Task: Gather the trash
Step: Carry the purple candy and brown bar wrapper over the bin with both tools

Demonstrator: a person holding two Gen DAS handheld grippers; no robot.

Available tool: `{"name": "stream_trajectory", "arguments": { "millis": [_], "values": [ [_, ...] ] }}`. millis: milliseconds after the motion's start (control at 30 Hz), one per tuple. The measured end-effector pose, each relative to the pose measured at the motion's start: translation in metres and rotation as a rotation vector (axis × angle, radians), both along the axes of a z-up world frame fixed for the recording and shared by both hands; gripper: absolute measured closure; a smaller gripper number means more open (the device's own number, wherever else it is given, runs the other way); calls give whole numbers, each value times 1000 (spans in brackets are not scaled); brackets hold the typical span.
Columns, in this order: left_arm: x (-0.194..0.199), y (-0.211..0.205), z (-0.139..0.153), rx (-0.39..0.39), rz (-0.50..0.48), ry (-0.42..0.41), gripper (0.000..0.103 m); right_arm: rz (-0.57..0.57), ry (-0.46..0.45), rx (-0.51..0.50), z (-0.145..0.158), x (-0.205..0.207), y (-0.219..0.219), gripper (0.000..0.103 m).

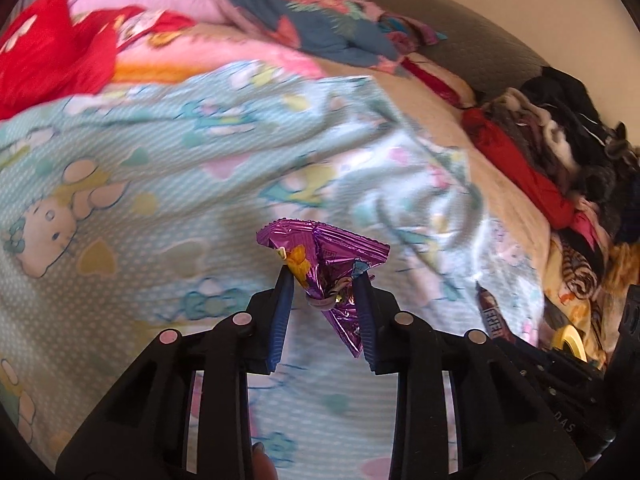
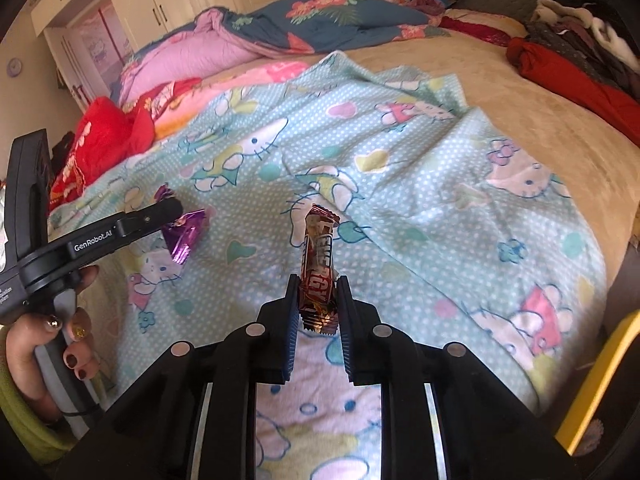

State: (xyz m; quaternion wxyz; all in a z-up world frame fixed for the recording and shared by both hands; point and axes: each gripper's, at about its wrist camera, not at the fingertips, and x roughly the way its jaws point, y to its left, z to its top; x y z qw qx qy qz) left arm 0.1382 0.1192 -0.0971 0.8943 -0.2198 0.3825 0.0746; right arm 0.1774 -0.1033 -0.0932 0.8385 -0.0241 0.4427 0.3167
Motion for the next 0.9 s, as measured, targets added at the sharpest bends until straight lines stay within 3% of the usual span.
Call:
{"name": "stream_trajectory", "arguments": {
  "millis": [433,900],
  "values": [
    [3,-70,30,39,-153,-74,80,-103,-58,43,29,-21,-59,85],
    [-1,-133,49,67,-287,-117,80,-230,-81,72,36,-41,-126,85]
  ]
}}
